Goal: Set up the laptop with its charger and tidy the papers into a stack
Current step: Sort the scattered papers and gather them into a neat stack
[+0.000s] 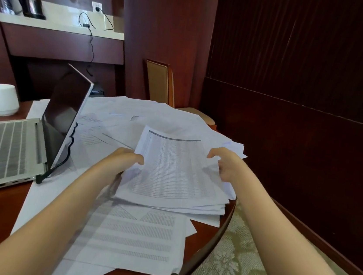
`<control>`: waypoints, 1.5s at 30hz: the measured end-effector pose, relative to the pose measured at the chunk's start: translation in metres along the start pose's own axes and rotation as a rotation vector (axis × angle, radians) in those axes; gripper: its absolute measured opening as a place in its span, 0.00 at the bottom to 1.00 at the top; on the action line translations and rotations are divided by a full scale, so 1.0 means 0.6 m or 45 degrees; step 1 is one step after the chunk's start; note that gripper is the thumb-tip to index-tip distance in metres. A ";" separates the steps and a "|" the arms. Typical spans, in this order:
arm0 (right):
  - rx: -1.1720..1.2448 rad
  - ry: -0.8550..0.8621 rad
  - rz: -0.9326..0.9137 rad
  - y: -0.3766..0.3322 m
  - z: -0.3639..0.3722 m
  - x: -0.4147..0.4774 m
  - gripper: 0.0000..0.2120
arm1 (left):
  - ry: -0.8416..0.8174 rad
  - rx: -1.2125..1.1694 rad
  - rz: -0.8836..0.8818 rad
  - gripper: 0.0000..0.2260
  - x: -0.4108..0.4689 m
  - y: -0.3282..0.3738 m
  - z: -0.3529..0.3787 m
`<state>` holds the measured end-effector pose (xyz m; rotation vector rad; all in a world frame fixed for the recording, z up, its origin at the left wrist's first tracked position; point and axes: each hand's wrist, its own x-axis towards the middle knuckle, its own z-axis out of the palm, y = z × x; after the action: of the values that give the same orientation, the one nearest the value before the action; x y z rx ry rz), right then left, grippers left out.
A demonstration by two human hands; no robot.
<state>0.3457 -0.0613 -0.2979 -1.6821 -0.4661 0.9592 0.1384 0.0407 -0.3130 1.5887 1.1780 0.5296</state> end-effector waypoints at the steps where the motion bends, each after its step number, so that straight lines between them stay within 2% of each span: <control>1: -0.115 0.026 -0.033 0.000 0.005 -0.004 0.24 | -0.012 -0.026 0.003 0.22 0.001 0.000 0.003; 2: -0.224 0.053 -0.059 0.002 0.011 -0.006 0.21 | -0.007 -0.052 0.007 0.24 0.000 0.002 0.006; 5: -0.488 0.184 -0.131 0.010 0.021 0.005 0.21 | 0.029 -0.081 -0.055 0.24 0.001 0.008 0.007; 7: -0.444 0.104 -0.133 0.002 0.023 -0.005 0.20 | 0.073 -0.113 -0.069 0.17 -0.010 0.007 0.000; 9: -0.430 0.091 -0.077 -0.006 0.018 -0.008 0.22 | 0.028 -0.248 -0.101 0.03 -0.016 0.006 -0.008; 11: -0.492 0.116 -0.050 -0.006 0.011 -0.005 0.26 | -0.020 -0.329 -0.182 0.03 -0.016 0.002 -0.012; 13: -0.428 0.105 -0.019 0.002 0.011 -0.006 0.26 | -0.027 -0.226 -0.178 0.04 -0.015 -0.002 -0.007; 16: -0.415 0.116 -0.090 0.016 0.017 -0.011 0.23 | -0.021 -0.043 -0.060 0.11 -0.018 -0.001 0.008; 18: -0.291 0.116 -0.168 0.018 0.013 -0.006 0.21 | -0.067 -0.119 0.010 0.16 -0.017 -0.001 0.012; 20: -0.164 0.086 -0.242 0.016 0.004 -0.007 0.18 | -0.019 -0.226 0.135 0.19 -0.026 0.004 0.014; 22: 0.020 0.054 -0.335 0.009 -0.003 -0.011 0.15 | 0.106 -0.247 0.327 0.18 -0.032 0.016 0.014; 25: 0.176 0.071 -0.601 -0.008 -0.005 -0.020 0.16 | 0.216 -0.263 0.600 0.15 -0.040 0.042 0.015; 29: 0.230 0.097 -0.891 -0.045 0.009 -0.035 0.17 | 0.418 -0.373 0.792 0.14 -0.040 0.065 0.015; 34: 0.255 0.033 -1.120 -0.092 0.021 -0.048 0.18 | 0.483 -0.465 0.906 0.15 -0.047 0.102 -0.006; 38: 0.317 0.070 -1.098 -0.090 0.022 -0.041 0.18 | 0.439 -0.569 0.936 0.15 -0.052 0.118 -0.030; 42: 0.385 0.016 -1.071 -0.080 0.024 -0.035 0.09 | 0.426 -0.554 0.967 0.18 -0.060 0.133 -0.038; 45: 0.443 -0.029 -1.091 -0.086 0.028 -0.039 0.07 | 0.469 -0.675 0.924 0.16 -0.065 0.149 -0.042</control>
<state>0.3269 -0.0505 -0.2427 -0.9921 -0.8822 0.3857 0.1393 0.0208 -0.2143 1.4390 0.5878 1.5206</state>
